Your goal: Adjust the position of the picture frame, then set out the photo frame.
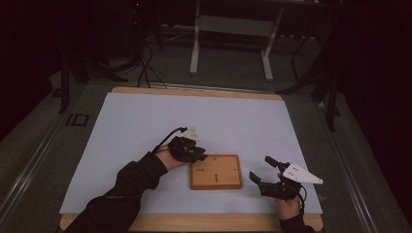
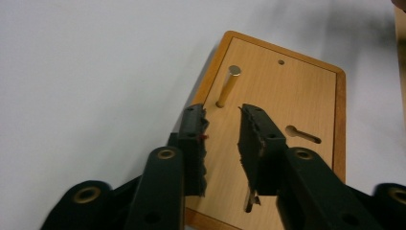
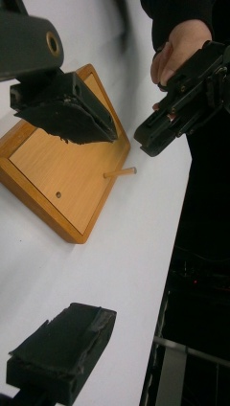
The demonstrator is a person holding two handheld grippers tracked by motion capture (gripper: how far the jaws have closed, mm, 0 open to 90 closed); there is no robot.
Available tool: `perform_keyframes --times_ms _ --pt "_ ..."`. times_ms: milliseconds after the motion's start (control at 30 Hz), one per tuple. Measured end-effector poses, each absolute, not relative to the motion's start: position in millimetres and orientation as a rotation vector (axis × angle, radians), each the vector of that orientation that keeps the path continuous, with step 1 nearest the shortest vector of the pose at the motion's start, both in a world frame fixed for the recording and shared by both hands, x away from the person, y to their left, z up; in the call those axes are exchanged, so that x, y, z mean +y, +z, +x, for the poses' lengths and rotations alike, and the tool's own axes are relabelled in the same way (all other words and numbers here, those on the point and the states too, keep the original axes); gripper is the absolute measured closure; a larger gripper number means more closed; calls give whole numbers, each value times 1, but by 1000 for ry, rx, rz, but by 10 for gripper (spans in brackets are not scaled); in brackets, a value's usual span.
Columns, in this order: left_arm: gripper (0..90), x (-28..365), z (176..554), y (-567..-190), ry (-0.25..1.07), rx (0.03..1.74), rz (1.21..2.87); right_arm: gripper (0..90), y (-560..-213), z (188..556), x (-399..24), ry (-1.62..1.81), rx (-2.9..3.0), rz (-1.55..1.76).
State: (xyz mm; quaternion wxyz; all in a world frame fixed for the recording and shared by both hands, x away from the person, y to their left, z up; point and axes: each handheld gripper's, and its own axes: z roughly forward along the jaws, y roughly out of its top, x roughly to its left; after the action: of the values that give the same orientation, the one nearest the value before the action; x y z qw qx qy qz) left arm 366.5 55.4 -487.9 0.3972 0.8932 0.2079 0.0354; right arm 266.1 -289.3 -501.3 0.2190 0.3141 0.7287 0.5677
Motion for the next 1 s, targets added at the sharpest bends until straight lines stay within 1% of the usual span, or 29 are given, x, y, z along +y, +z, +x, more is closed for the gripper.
perform_keyframes --times_ms 67,100,133,267,333,400,467,500,567,600,667,700,733,867,1000 --pt "640 54 366 -489 89 527 2261 134 -501 266 -289 1571 2016 868" --pt "640 52 365 -491 86 525 2268 134 -501 266 -289 1573 2015 869" --pt "606 49 364 -493 92 519 2274 134 -501 266 -290 1571 2016 868" --pt "602 42 365 -497 106 530 2281 134 -501 266 -290 1572 2016 868" --pt "558 33 368 -499 120 542 2296 134 -501 266 -289 1572 2018 865" --pt "548 28 369 -499 130 544 2292 134 -501 266 -289 1571 2017 866" --pt "508 25 369 -498 141 533 2295 134 -501 266 -290 1573 2017 866" --pt "505 23 370 -498 127 514 2297 134 -501 265 -290 1574 2017 867" --pt "506 20 369 -498 153 507 2295 134 -501 266 -291 1575 2017 868" --pt "508 19 370 -498 154 507 2303 134 -501 266 -291 1576 2017 869" --pt "570 16 371 -498 139 511 2309 134 -501 266 -291 1576 2017 868" --pt "574 16 371 -498 144 505 2308 134 -501 265 -291 1576 2018 865" --pt "606 15 371 -498 139 505 2306 134 -501 265 -291 1576 2018 864" --pt "638 13 370 -497 168 529 2293 135 -500 265 -291 1577 2016 865" --pt "731 12 371 -496 172 519 2304 134 -500 265 -291 1578 2017 865"
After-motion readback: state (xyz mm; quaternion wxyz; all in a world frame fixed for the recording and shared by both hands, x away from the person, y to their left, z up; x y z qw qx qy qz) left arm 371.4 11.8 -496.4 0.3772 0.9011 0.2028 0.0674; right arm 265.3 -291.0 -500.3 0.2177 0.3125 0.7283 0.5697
